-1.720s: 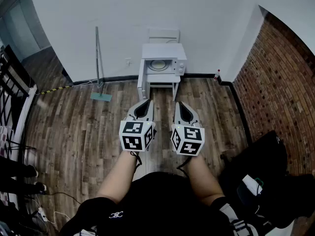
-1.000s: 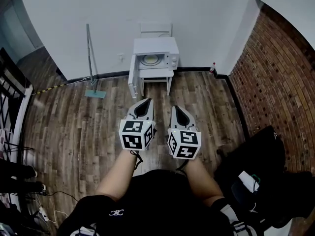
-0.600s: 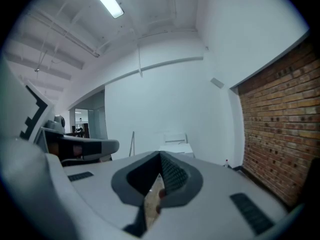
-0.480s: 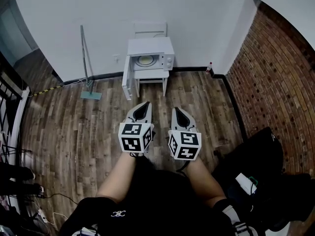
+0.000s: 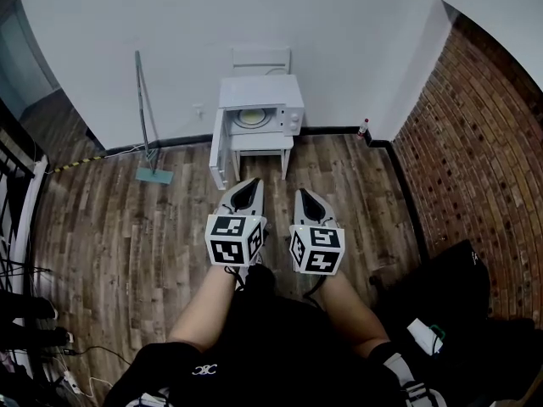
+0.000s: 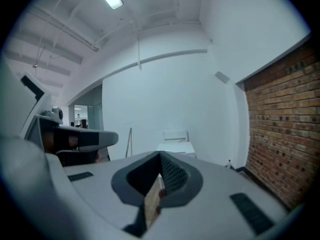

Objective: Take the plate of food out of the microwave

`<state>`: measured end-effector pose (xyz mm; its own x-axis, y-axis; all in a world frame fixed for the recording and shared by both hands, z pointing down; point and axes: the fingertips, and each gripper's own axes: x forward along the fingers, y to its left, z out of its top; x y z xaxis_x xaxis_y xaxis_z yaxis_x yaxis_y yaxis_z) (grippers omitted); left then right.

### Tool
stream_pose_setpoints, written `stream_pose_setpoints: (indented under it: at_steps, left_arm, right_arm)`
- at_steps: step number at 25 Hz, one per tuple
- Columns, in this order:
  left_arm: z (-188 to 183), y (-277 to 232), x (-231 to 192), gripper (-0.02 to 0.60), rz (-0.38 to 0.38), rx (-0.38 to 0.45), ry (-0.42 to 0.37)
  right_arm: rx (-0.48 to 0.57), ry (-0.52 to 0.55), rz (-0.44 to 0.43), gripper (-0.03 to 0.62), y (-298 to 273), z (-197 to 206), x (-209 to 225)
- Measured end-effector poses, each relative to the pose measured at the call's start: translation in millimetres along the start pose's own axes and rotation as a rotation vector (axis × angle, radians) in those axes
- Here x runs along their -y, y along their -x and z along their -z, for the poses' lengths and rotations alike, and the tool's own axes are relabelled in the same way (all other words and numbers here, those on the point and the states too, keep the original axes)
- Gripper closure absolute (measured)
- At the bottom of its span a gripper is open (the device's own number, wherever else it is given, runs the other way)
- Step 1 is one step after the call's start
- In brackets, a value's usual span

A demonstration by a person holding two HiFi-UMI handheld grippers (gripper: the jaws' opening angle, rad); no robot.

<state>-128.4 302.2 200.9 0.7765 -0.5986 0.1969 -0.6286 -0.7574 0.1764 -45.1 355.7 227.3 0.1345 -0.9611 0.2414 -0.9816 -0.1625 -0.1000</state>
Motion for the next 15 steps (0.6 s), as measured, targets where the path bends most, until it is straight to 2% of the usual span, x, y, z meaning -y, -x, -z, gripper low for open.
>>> stream_pose_setpoints:
  at_steps: [3, 7, 12, 15]
  left_arm:
    - [-2, -24, -17, 0.584, 0.000, -0.004, -0.003]
    - [-2, -65, -44, 0.584, -0.002, -0.030, 0.029]
    - [-5, -113, -74, 0.584, 0.014, -0.067, 0.080]
    - [-11, -137, -94, 0.584, 0.001, -0.082, 0.068]
  right_arm:
    - [-0.010, -0.016, 0.003, 0.588, -30, -1, 7]
    - [-0.042, 0.009, 0.009, 0.588, -73, -2, 15]
    - [-0.065, -0.015, 0.030, 0.588, -125, -12, 31]
    - [-0.082, -0.027, 0.032, 0.588, -158, -16, 36]
